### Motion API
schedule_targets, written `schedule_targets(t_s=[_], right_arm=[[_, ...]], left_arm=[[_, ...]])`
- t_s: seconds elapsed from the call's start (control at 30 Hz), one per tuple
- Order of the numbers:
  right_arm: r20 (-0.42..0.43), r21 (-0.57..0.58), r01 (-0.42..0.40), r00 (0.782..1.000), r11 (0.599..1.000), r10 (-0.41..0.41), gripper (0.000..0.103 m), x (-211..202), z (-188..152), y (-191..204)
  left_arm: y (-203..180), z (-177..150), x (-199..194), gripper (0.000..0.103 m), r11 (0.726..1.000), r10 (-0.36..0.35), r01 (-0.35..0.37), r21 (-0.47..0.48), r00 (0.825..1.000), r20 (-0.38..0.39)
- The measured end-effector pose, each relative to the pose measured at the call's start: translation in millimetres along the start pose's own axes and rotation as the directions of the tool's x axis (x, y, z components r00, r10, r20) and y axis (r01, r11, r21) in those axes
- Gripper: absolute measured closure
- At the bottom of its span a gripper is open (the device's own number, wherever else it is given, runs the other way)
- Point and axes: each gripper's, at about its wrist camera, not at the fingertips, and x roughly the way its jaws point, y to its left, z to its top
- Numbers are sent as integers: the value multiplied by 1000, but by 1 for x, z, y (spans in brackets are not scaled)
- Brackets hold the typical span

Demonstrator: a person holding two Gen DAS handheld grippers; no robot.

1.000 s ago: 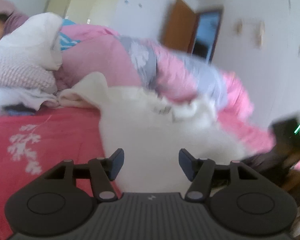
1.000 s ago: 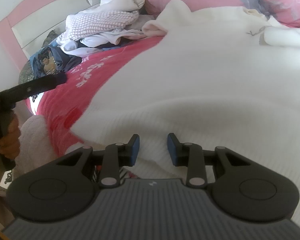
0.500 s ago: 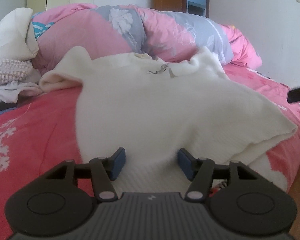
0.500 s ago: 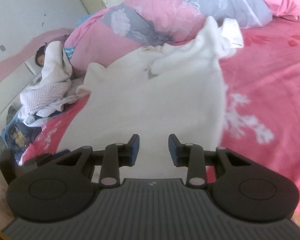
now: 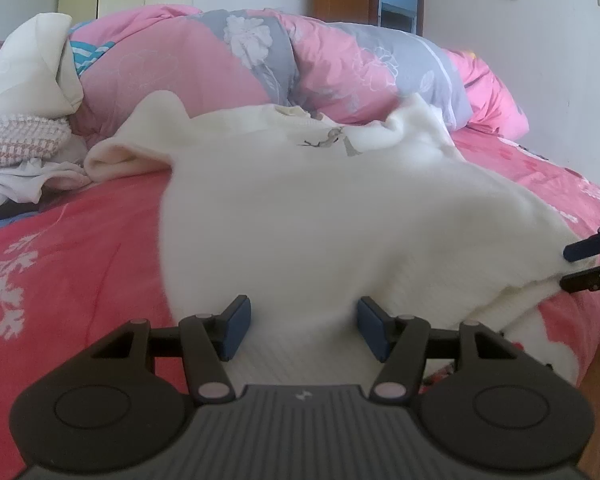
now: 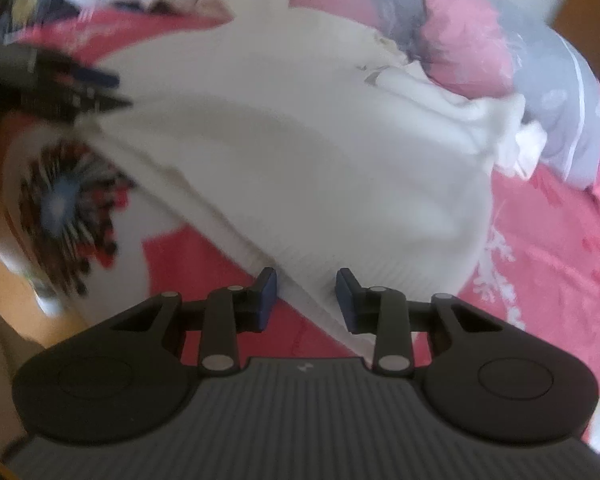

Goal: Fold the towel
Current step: 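Open the left tool over the fleece while the right tool pinches the hem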

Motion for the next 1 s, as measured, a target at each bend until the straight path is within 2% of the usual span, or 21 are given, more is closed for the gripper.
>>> schedule_targets(t_s=[0.07, 0.33, 0.43, 0.53, 0.83, 1.0], right_arm=[[3, 10, 3, 1000, 1000, -3, 73, -1, 1, -2], [15, 65, 4, 1000, 998, -5, 97, -4, -1, -8], [45, 124, -7, 999, 992, 1, 98, -12, 0, -18], [56, 122, 11, 998, 992, -18, 98, -19, 1, -19], [15, 144, -1, 1000, 990, -1, 96, -13, -2, -22], [58, 222, -24, 998, 975, 11, 96, -21, -2, -33]], left_arm=[[0, 0, 0, 42, 1000, -1, 1, 0, 1000, 2], [1, -2, 1, 42, 1000, -2, 2, 5, 1000, 8], [2, -2, 1, 42, 1000, -3, 3, 5, 1000, 7], [2, -1, 0, 42, 1000, -4, 4, 5, 1000, 6], [2, -2, -1, 42, 1000, -4, 4, 6, 1000, 7], [1, -2, -1, 42, 1000, -3, 3, 8, 1000, 7]])
